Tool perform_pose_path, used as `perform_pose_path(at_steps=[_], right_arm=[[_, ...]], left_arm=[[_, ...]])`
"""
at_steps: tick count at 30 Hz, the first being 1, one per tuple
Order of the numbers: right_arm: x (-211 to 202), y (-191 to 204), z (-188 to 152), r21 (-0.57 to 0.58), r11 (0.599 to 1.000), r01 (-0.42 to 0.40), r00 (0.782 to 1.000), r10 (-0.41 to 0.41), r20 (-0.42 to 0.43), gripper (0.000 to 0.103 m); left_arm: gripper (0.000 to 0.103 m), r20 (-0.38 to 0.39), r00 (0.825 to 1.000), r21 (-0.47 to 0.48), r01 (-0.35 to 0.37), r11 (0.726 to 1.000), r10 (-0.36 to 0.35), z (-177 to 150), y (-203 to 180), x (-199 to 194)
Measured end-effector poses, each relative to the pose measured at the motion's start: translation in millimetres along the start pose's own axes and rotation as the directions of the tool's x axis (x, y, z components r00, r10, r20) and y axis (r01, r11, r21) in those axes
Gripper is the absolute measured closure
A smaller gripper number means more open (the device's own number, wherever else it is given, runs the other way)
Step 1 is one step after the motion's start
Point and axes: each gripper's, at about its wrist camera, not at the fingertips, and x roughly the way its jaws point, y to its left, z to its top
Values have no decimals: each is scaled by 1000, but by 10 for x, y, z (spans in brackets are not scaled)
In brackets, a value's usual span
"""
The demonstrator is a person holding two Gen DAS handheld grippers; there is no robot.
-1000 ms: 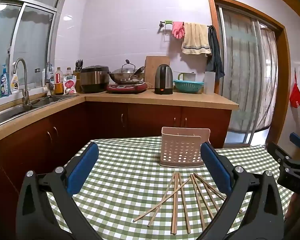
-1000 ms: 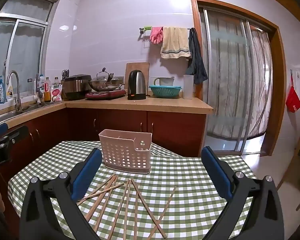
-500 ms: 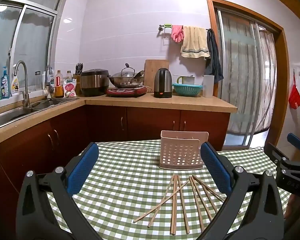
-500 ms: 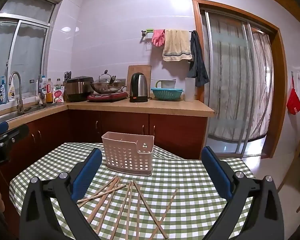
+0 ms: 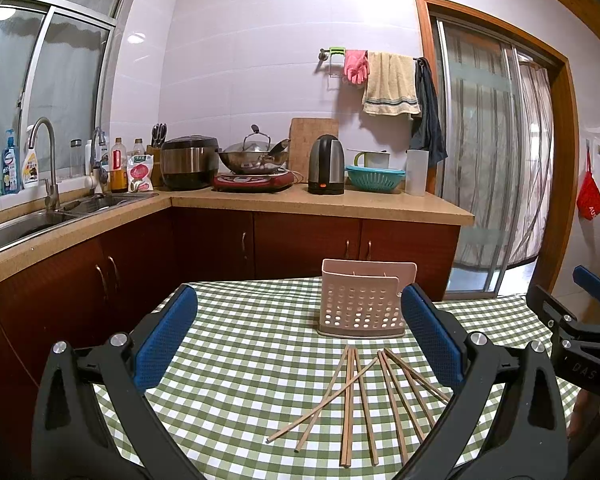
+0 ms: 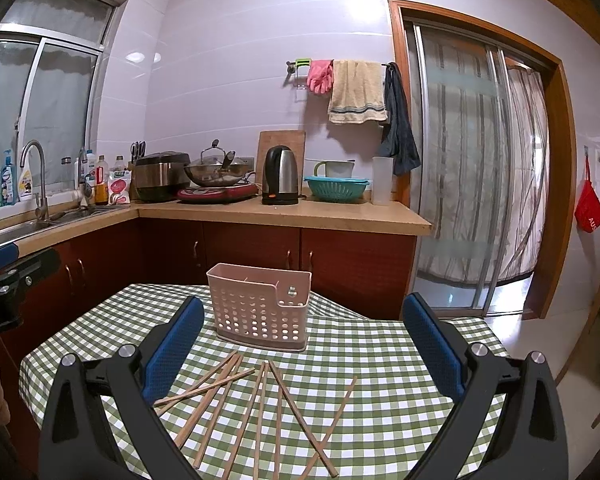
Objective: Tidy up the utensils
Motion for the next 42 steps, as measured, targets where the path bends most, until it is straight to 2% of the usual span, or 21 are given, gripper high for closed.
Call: perform_pose_path(at_steps=[42], right_arm=[[-9,75,-8,-3,1000,-2,1000,2,3,6]], left_arm=[[4,0,1000,-1,2,1000,-2,8,7,-10]])
